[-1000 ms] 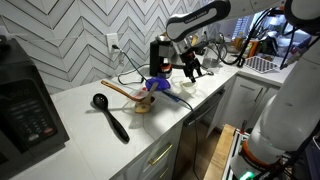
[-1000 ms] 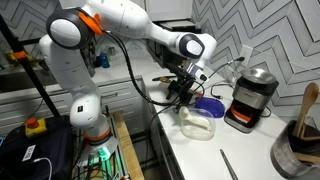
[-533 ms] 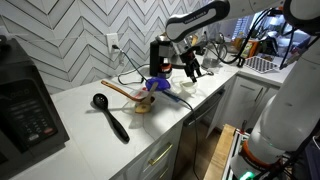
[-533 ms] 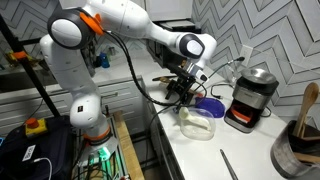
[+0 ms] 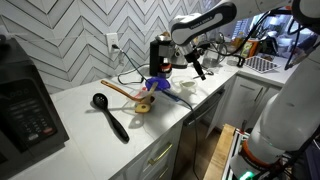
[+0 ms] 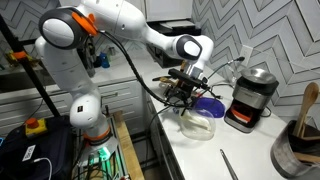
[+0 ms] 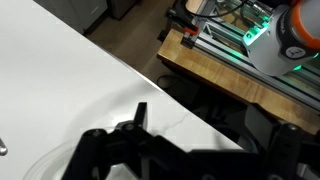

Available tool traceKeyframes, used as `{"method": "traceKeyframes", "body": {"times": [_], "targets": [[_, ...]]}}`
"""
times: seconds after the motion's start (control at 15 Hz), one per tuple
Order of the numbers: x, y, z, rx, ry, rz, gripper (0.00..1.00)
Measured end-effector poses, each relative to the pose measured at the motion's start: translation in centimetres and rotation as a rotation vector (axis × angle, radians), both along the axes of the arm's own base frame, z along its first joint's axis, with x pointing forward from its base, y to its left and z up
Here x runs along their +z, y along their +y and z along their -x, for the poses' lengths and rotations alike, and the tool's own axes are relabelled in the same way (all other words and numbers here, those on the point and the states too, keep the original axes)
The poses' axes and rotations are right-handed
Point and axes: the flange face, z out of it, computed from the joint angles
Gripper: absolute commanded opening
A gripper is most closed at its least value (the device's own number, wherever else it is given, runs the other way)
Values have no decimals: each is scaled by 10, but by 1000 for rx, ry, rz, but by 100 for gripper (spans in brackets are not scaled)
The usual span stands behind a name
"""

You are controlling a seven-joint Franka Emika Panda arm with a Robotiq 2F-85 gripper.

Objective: Pick up the white cooking spoon from the clear bowl and put it in the bowl with the wooden ladles

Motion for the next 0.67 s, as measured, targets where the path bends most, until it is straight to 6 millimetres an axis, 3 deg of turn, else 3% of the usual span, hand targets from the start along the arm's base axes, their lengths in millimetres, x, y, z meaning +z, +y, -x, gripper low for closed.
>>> {"method": "traceKeyframes", "body": {"times": [0.27,0.6,0.67], "targets": [[2,1,-2,11,-3,-7,100],[11,2,-9,213,-61,-143,100],[13,0,-9,258,-73,-165,96]]}}
